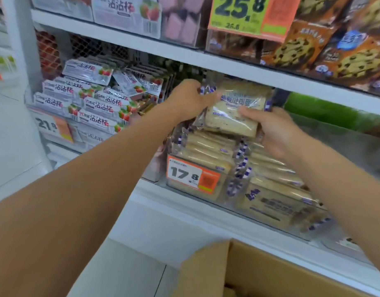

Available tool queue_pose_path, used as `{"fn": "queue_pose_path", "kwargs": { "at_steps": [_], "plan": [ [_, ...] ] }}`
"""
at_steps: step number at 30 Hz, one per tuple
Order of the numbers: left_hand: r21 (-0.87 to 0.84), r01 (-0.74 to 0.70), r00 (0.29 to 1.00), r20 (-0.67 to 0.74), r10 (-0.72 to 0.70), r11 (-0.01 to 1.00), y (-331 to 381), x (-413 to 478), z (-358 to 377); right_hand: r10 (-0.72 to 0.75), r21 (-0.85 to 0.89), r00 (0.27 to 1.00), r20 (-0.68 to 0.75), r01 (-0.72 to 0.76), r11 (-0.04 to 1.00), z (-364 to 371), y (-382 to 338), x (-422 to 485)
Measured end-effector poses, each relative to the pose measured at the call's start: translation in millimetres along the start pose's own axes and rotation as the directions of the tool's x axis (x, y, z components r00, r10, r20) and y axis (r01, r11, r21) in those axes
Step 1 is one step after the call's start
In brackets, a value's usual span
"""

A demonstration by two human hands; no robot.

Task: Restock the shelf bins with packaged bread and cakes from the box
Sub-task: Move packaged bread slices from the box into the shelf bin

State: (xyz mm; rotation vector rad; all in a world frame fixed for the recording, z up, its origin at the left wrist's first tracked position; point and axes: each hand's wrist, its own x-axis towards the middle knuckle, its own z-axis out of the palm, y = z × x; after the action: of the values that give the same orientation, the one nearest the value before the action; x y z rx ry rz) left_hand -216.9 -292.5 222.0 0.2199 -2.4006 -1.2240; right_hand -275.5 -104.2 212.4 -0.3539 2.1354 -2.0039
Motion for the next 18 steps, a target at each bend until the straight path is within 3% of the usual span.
{"fn": "queue_pose_path", "kwargs": {
  "at_steps": [5,8,10,14,18],
  "plan": [
    [0.164,-0.01,1.0,-0.014,0.012,0.986,-25,24,-3,0.016,0.032,0.988,-0.152,-0.012,0.999,21,20,60],
    [0.254,-0.067,0.981,-0.158,0.11,0.965,-38,4,-2,-0.045,-0.173,0.968,-0.248,0.002,0.985,29,30,74],
    [0.252,-0.067,0.963,-0.237,0.129,0.965,-38,-6,-3,-0.124,-0.256,0.959,-0.254,0.057,0.965,32,31,82],
    [0.243,-0.048,0.96,-0.258,0.112,0.969,-37,-8,-1,-0.239,-0.387,0.929,-0.281,0.118,0.914,34,31,86],
    [0.25,-0.046,0.949,-0.292,0.12,0.967,-41,-6,1,-0.37,-0.461,0.903,-0.22,0.238,0.855,34,32,79]
  ]
}}
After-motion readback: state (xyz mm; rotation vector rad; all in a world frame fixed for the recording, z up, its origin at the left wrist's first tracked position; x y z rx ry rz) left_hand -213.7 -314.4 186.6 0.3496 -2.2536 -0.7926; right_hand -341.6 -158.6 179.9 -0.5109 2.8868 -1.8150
